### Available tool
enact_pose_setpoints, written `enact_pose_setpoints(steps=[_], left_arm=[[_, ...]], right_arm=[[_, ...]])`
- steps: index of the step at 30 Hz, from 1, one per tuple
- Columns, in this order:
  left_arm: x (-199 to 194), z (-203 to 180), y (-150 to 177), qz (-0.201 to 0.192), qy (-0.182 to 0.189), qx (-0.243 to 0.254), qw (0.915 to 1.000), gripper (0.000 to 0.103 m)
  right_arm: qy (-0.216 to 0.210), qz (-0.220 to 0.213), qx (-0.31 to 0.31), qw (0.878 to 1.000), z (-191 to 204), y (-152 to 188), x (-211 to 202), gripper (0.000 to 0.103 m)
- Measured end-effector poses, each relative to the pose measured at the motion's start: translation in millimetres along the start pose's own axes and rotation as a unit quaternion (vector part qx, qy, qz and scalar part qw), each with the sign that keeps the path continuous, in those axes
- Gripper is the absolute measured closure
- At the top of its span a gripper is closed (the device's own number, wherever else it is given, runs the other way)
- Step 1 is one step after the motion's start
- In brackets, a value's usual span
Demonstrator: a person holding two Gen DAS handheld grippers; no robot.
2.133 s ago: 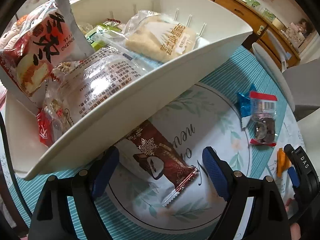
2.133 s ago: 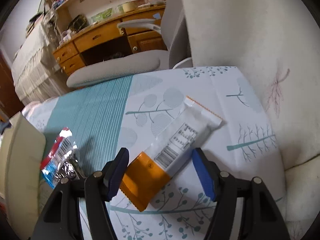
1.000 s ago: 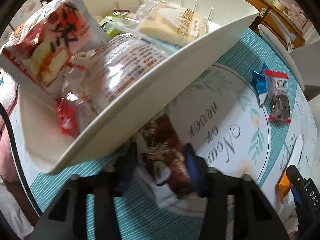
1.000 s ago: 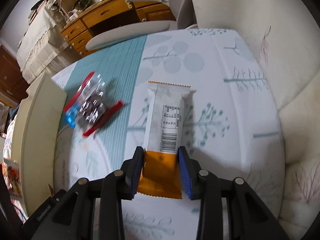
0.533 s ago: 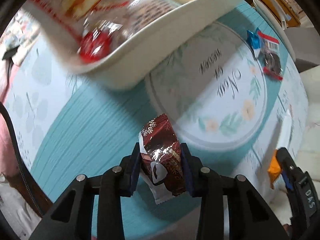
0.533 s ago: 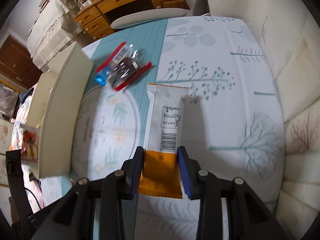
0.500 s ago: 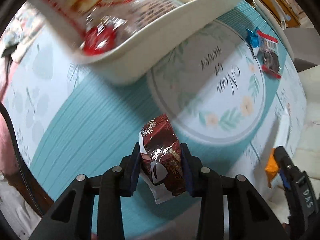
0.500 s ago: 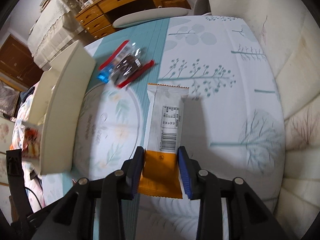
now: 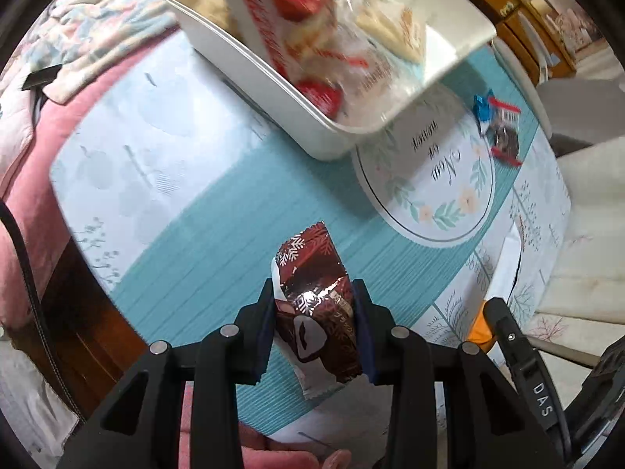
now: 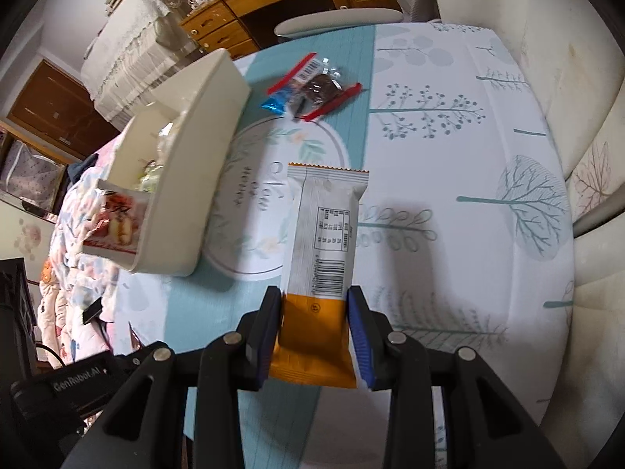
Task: Organize snacks
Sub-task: 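Lift both held snacks and carry them over the white tray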
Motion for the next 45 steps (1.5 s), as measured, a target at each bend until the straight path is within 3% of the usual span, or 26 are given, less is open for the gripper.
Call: enact_pose_setpoints(steps=[13, 27, 33, 45], left_arm=[[-80, 7, -45, -0.029, 0.058, 0.012, 0.9978, 0.068], [-126, 10, -143, -0.039, 0.076, 0.112, 0.9901, 0.068], [-129, 6, -187, -0.043, 0.073, 0.168, 0.9822, 0.068], [-109, -13, -271, -0.068, 0.074, 0.270, 0.9575, 0.068]], right_arm=[[-0.050, -0.046, -0.036, 0.997, 71, 14, -36, 0.068], [-0.063, -0.114, -0.016, 0.991, 163, -10, -58, 0.068], [-0.055, -0.131, 0.018, 0.990, 189, -20, -49, 0.068], [-0.036, -0.154, 0.073, 0.985, 221, -41, -23, 0.068]])
Point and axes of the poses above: each gripper's, at about its wrist camera, not at the fingertips, and x roughly the way its jaws point, z to its left, y to its underside, the point moved 10 cm from there along x, roughly the way its jaws point, and after that the axes turned 15 degrees about y, right-handed, at the moved point
